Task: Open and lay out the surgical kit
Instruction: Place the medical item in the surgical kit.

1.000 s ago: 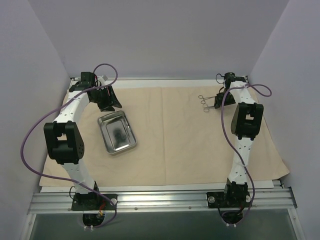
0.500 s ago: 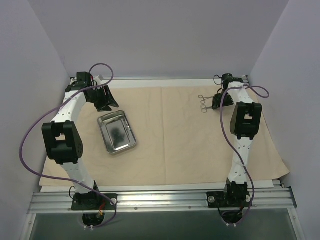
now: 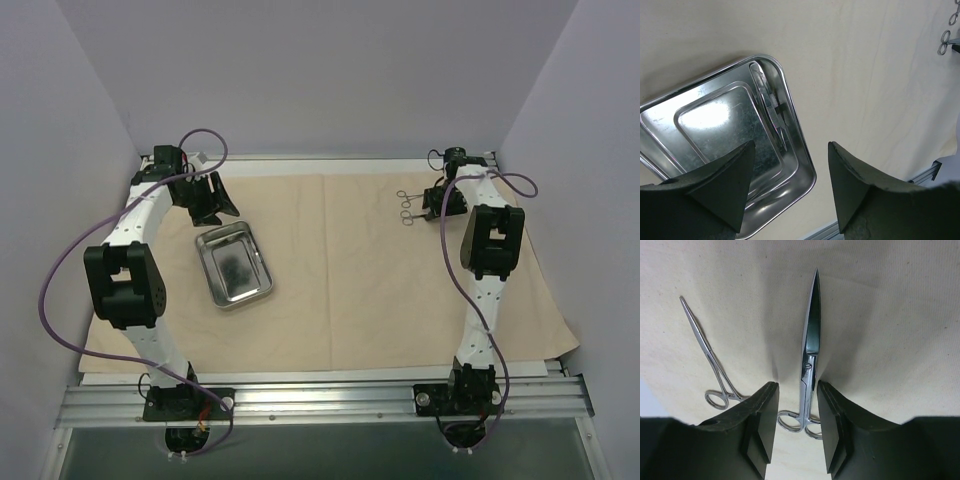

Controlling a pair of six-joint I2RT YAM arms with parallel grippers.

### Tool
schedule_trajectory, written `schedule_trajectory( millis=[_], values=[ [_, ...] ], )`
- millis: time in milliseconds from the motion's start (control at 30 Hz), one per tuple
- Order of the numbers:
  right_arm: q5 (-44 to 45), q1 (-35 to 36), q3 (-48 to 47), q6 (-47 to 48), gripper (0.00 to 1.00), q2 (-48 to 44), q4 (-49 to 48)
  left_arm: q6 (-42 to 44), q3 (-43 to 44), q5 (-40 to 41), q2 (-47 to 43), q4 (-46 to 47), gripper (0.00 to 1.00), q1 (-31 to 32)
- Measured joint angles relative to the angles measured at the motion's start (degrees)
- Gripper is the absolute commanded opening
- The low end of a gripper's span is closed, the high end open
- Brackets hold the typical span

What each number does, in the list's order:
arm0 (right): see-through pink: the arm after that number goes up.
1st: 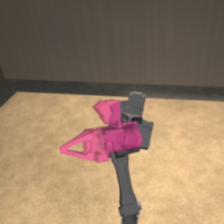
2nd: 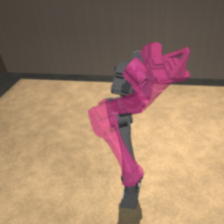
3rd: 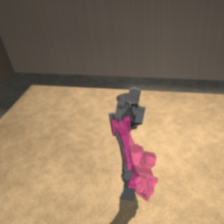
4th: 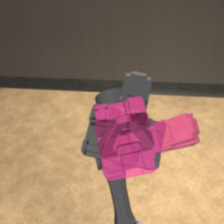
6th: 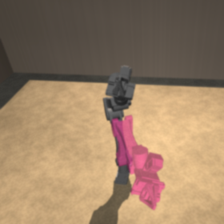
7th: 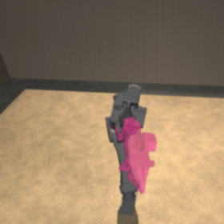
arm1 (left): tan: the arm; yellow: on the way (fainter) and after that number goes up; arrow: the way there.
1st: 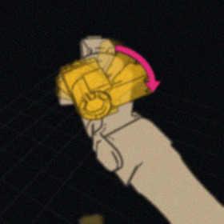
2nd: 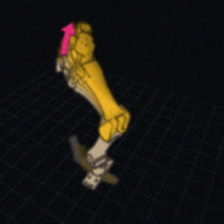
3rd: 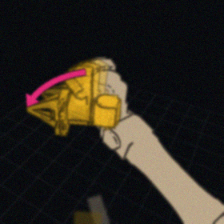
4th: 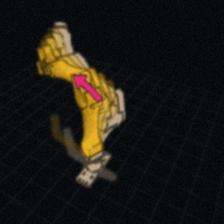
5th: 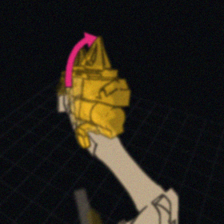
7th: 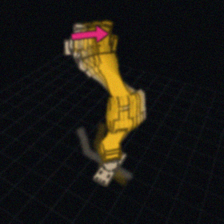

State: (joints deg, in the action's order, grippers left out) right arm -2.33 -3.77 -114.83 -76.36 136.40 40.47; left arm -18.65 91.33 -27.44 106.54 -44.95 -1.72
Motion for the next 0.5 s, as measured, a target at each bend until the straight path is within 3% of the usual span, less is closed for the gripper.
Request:
schedule_trajectory(
  millis=[100, 333, 500],
  values=[
    [-0.09, 0.00, 0.50, 0.13, 0.42, -0.35, -0.50, 0.13, -0.02, 0.11, 0.00, -0.55, 0.68, 0.13],
    [-1.16, 0.20, 6.56, 4.09, 0.72, -5.42, 2.54, 0.22, -0.72, 3.76, -0.02, -3.32, 0.66, 1.84],
    [-0.55, 1.79, 6.27, 13.42, 0.73, -9.40, 4.22, -0.74, -3.41, 6.05, -0.02, -4.02, 0.61, 5.38]
  ],
)
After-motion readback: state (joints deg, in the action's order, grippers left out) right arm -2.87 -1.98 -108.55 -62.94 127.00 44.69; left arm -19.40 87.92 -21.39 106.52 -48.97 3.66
